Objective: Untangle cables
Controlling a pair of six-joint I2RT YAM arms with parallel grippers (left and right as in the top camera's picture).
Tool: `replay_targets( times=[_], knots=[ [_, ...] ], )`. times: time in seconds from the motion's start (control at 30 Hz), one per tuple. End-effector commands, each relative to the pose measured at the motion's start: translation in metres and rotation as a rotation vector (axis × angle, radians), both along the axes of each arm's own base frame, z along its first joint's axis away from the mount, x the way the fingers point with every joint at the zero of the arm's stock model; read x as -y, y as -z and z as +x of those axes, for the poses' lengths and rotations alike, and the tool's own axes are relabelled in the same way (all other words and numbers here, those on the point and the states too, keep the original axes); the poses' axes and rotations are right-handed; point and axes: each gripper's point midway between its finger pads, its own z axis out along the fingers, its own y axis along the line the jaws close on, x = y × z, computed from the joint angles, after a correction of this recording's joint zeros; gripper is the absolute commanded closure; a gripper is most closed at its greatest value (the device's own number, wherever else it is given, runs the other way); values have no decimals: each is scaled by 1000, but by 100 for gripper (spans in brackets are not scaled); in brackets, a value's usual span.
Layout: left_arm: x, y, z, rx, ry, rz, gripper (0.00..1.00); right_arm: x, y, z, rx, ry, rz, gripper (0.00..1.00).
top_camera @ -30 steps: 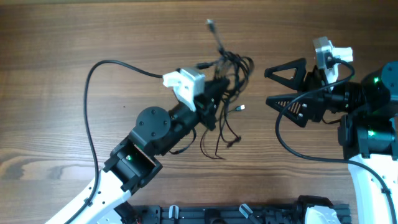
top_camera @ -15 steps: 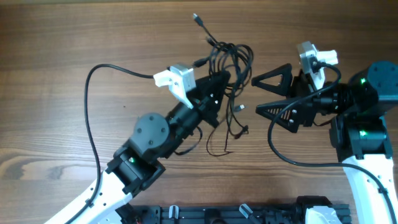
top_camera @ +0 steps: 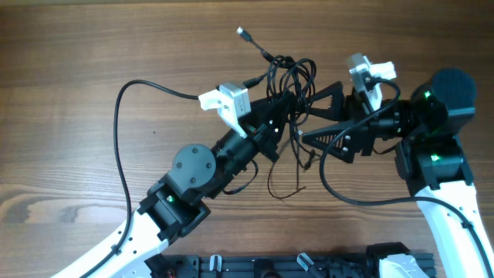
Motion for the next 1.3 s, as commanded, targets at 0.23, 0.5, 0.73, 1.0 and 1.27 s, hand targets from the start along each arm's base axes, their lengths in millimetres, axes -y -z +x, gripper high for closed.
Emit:
replay_targets(
  times=[0.23,0.5,0.73,1.0,1.27],
  knots=[
    [8,0,-3,-15,35,-18,96,-10,-1,-4,62,-24,2,62],
    [-8,8,14,-44,-95,-1,96,-9,-1,-7,125,-41,5,96],
    [-85,9,49,-139,-569,-151,96,-6,-1,-33,210,-193,27,95],
    [-134,-17,38,-144,-725,-352,96,-6,-1,-33,207,-193,27,96],
    [-68,-27,14,-13,-332,-101,96,-8,1,26,44,150,-7,30]
  ],
)
